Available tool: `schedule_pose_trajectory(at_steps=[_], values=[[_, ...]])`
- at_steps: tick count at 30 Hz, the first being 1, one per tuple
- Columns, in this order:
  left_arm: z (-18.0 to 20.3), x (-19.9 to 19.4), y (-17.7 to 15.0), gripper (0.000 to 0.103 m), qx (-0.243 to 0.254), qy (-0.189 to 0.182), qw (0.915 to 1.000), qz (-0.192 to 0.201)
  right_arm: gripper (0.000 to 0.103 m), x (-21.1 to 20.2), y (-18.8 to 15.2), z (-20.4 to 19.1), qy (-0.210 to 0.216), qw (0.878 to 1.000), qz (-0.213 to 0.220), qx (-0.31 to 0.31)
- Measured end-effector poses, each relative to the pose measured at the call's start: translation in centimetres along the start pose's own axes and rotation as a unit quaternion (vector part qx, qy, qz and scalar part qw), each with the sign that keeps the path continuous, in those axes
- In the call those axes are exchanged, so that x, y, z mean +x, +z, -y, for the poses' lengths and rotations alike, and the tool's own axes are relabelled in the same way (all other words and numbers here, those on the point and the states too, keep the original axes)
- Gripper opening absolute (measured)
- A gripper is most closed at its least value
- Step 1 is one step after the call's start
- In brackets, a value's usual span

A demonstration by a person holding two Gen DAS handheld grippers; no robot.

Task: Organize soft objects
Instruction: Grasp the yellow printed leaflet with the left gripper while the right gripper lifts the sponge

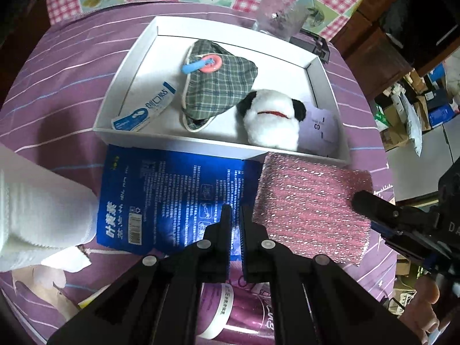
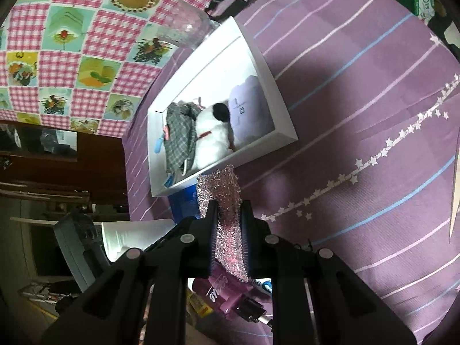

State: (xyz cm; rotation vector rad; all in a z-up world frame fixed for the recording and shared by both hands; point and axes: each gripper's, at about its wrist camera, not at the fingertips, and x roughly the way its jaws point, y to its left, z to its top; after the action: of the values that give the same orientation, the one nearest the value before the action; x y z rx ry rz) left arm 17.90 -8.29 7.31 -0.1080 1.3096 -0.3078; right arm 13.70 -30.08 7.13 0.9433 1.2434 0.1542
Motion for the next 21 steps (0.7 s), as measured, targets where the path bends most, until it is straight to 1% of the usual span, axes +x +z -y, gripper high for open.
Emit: schedule_pose_trajectory(at_steps=[1, 3, 4, 5, 6, 8, 11, 14, 17, 21], values=[[0.1, -0.2, -0.1, 0.015, 0.0, 0.002, 1.0, 0.003, 0.017, -0.2, -0.1, -0.1, 0.001, 1.0, 0.002, -0.003], [0.4, -1.1, -0.3, 0.035, 0.003, 0.0, 0.9999, 0.016, 0.017, -0.7, -0.2, -0.4, 0.004, 1.0, 0.006, -0.01], [0.6, -1.8, -0.4, 0.039, 0.004, -0.006, 0.9996, 0.027, 0.017, -1.1, -0.3, -0.6, 0.008, 1.0, 0.007, -0.015], [0.6, -2.5, -0.7, 0.047, 0.003, -0.013, 0.9992, 0.037, 0.017, -1.4, -0.4, -0.7, 0.011, 1.0, 0.009, -0.02], [0.6, -3.0, -1.0, 0.052, 0.003, -0.017, 0.9988, 0.045, 0.017, -1.6, -0.4, -0.8, 0.013, 1.0, 0.011, -0.022], [0.6, -4.4, -1.9, 0.054, 0.001, -0.024, 0.9976, 0.065, 0.017, -2.2, -0.6, -1.2, 0.013, 0.999, 0.019, -0.03], [0.1, -5.6, -3.2, 0.055, -0.007, -0.018, 0.9971, 0.074, 0.017, -2.8, -0.9, -1.8, 0.009, 0.999, 0.027, -0.041], [-0.9, -6.7, -4.4, 0.055, -0.02, -0.01, 0.9963, 0.083, 0.017, -2.9, -1.5, -2.7, 0.023, 0.998, 0.019, -0.056], [-2.1, -7.8, -5.3, 0.055, -0.04, -0.006, 0.995, 0.091, 0.017, -2.8, -2.4, -4.1, 0.025, 0.996, 0.013, -0.081], [-3.7, -9.0, -6.3, 0.055, -0.064, -0.012, 0.9932, 0.096, 0.017, -2.4, -3.6, -6.1, 0.027, 0.992, 0.0, -0.12]])
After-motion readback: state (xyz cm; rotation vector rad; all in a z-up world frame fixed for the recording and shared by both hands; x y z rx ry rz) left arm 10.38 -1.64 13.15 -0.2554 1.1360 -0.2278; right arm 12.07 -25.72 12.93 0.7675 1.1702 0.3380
